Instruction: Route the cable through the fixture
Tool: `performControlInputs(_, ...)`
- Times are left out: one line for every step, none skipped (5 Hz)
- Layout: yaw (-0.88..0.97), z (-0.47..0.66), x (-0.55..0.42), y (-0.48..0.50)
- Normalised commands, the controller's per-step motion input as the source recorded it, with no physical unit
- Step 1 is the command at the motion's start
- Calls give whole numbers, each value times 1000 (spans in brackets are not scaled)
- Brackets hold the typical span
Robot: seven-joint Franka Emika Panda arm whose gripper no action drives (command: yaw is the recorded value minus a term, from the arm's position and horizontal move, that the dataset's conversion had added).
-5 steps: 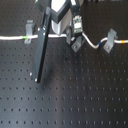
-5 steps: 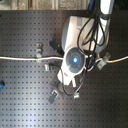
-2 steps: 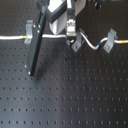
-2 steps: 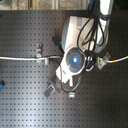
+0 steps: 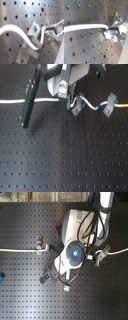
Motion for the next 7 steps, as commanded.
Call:
performControlInputs(288,-233,279,-76)
performControlInputs(0,21,0,0)
performControlInputs(71,288,43,22)
performControlInputs(83,30,25,12)
performControlInputs(0,77,4,-7)
performControlInputs(240,585,-226,-227)
performControlInputs(591,134,-64,-26)
